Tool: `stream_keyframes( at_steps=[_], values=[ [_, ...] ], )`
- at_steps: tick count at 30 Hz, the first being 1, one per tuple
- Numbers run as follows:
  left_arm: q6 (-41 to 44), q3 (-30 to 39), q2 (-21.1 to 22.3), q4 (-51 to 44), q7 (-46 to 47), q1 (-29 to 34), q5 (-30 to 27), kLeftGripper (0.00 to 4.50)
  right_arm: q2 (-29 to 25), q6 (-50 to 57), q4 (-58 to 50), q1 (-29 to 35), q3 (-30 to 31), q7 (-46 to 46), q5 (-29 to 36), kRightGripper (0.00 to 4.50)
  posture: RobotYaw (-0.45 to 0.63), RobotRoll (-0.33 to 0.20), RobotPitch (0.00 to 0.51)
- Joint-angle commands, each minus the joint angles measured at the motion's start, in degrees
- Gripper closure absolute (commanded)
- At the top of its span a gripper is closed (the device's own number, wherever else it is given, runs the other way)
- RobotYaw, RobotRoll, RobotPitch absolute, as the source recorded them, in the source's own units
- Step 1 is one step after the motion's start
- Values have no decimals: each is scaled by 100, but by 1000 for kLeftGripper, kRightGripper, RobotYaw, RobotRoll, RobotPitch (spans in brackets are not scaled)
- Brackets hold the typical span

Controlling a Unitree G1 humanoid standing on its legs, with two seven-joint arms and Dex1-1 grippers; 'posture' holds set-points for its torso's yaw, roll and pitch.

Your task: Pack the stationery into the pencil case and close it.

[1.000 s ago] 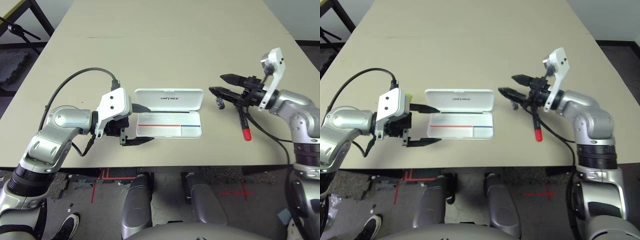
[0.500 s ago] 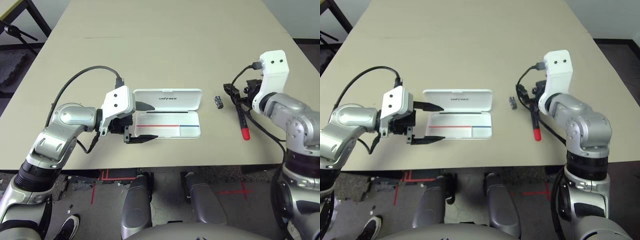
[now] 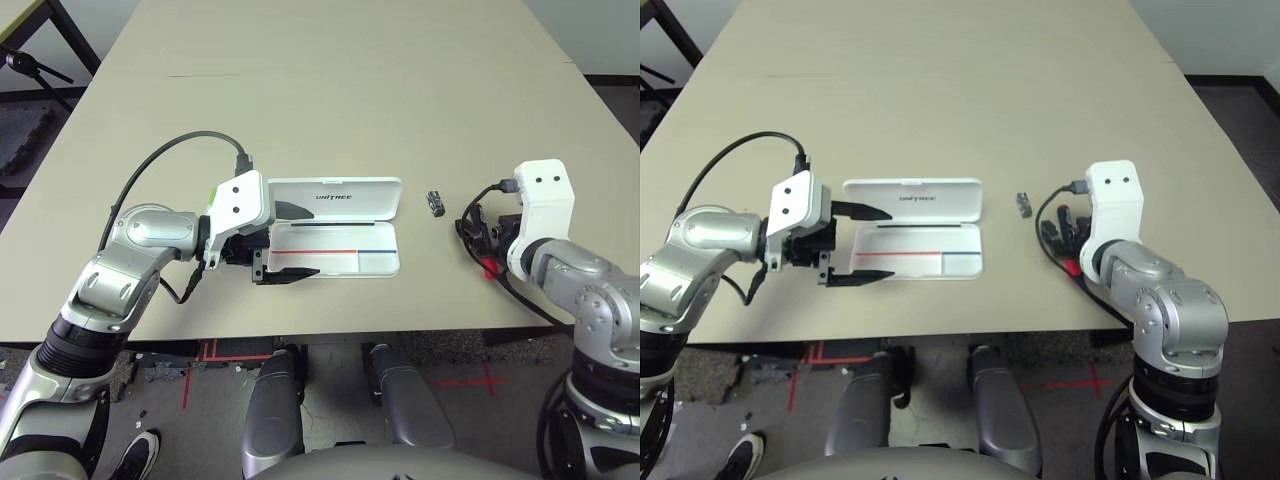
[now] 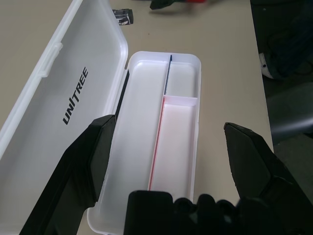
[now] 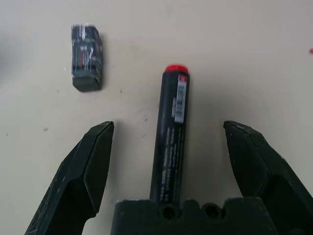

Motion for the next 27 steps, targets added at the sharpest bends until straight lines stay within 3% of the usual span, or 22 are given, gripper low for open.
stream_keyframes(
  at_steps=[1, 3, 6, 15, 22, 27],
  values=[
    [-21, -53, 58, 9, -41, 22, 36, 10, 43, 106, 58, 198, -58, -7, -84, 0, -85, 0, 233],
    [-16, -43, 75, -1, -39, 27, 35, 10, 86, 53, 128, 219, -88, -31, -108, 0, -84, 0, 234],
    [-18, -36, 89, -1, -38, 35, 35, 0, 128, -22, 247, 193, -136, -59, -146, 617, -82, 0, 235],
    [-12, -49, 105, 15, -44, 22, 31, 0, 28, -438, 708, 256, -294, 67, -214, 3933, -89, 0, 231],
    [-30, -55, 114, 63, -73, -12, 38, 0, -500, -736, 1129, 171, -364, 611, -55, 3971, -97, 0, 229],
    [-39, -56, 128, 109, -101, -41, 41, 0, -1326, -1005, 1305, 18, 1, 1383, 138, 3971, -100, 0, 230]
  ],
)
